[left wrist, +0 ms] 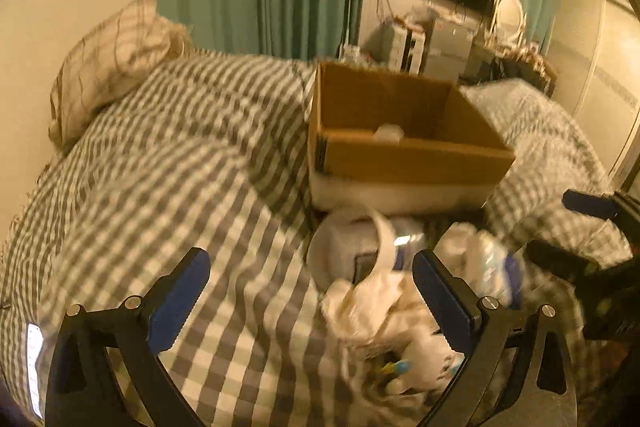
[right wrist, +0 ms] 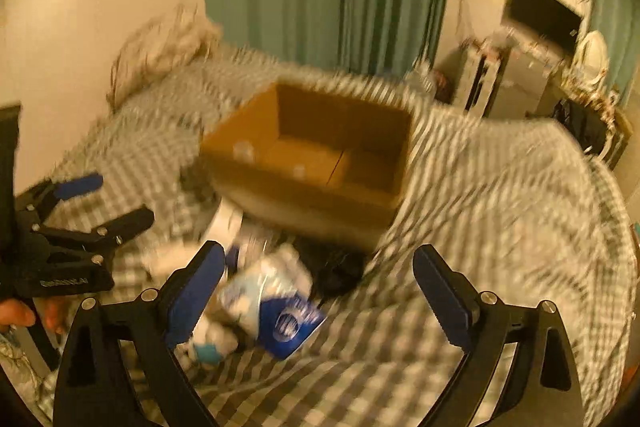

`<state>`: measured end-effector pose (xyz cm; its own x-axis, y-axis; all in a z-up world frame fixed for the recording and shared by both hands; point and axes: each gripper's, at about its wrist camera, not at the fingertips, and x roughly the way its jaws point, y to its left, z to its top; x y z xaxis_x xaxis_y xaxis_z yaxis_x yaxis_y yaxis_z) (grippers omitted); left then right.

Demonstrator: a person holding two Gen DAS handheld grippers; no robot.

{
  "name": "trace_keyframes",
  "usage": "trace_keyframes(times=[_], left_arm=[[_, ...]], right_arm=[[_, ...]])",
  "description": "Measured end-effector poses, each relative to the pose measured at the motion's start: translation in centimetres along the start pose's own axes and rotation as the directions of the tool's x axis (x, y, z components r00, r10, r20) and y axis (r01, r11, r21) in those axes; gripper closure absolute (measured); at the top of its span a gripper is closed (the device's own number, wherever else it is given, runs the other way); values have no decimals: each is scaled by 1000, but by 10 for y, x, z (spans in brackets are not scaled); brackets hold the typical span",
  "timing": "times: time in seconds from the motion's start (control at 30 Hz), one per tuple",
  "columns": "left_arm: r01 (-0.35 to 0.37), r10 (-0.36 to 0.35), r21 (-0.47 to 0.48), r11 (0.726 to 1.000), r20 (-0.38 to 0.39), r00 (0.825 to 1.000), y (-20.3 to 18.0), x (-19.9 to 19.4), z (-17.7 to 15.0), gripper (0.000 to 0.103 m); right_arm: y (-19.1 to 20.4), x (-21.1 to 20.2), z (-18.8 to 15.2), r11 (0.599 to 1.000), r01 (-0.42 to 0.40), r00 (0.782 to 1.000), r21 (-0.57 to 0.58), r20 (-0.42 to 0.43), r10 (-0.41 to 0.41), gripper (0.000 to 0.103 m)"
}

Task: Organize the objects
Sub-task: 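Grasp the lace cloth with the left gripper while the right grasps the tissue pack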

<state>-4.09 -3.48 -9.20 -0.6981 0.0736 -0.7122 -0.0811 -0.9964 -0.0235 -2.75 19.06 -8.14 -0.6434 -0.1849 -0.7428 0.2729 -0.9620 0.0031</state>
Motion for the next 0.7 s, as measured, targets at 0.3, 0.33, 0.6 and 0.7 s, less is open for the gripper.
trace_keyframes(times=[0.3, 0.33, 0.6, 0.7], left_arm=[[33, -33, 8, 999, -34, 999, 0, 11, -9, 0], [36, -36, 12, 999, -34, 999, -2, 10, -9, 0], [130, -127, 34, 991, -83, 988, -31, 16, -8, 0], [119, -107, 82, 989, -140, 984, -46, 34, -13, 0]], right_arm=[[16, 58, -23, 996, -63, 976, -57, -213, 49, 26], [15, 57, -22, 997, -62, 976, -56, -212, 49, 29], [-12, 1, -6, 998, 60, 998, 1, -25, -60, 30], [-21, -2, -6, 997, 70, 998, 29, -11, -69, 30]])
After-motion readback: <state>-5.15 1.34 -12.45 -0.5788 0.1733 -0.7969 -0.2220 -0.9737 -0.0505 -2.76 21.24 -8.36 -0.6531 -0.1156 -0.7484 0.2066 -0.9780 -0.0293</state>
